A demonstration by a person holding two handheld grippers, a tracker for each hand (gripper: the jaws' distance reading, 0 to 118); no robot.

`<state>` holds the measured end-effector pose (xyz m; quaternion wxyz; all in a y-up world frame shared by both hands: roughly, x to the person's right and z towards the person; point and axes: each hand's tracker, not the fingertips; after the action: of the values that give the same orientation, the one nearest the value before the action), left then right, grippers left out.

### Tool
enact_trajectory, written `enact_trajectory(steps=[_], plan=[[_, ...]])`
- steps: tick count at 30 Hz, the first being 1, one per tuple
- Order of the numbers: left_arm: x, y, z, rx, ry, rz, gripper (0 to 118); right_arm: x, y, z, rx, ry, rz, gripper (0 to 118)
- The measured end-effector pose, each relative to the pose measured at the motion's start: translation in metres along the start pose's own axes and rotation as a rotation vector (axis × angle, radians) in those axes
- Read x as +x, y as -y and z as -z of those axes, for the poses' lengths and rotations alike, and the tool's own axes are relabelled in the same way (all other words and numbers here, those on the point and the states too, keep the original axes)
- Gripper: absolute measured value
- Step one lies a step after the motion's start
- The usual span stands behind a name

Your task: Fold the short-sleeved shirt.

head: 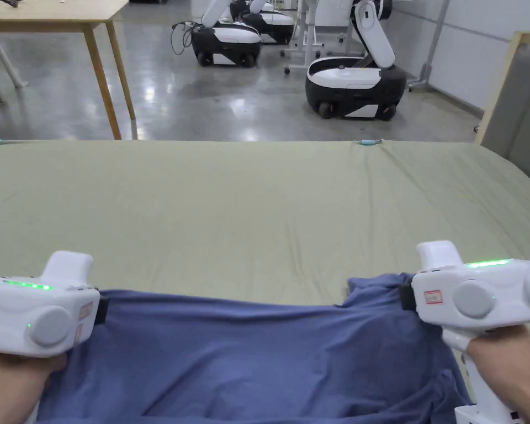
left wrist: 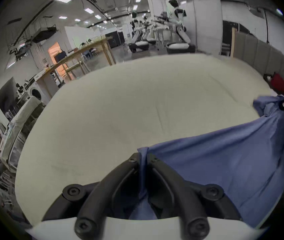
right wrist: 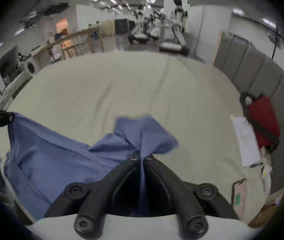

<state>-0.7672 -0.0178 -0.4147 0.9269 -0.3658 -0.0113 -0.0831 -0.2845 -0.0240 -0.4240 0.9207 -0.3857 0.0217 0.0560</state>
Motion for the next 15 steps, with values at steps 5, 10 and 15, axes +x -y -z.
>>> enact_trajectory(steps=[5,10,15], plan=[[-0.019,0.031,-0.097,0.137,0.052,-0.053,5,-0.007,0.039,-0.110,0.193,-0.054,-0.043,1],[-0.026,0.122,-0.155,0.116,0.077,-0.066,5,-0.017,0.126,-0.151,0.200,0.011,-0.063,1],[-0.025,0.207,-0.147,-0.034,0.074,-0.140,5,-0.022,0.207,-0.122,0.039,0.020,0.029,1]])
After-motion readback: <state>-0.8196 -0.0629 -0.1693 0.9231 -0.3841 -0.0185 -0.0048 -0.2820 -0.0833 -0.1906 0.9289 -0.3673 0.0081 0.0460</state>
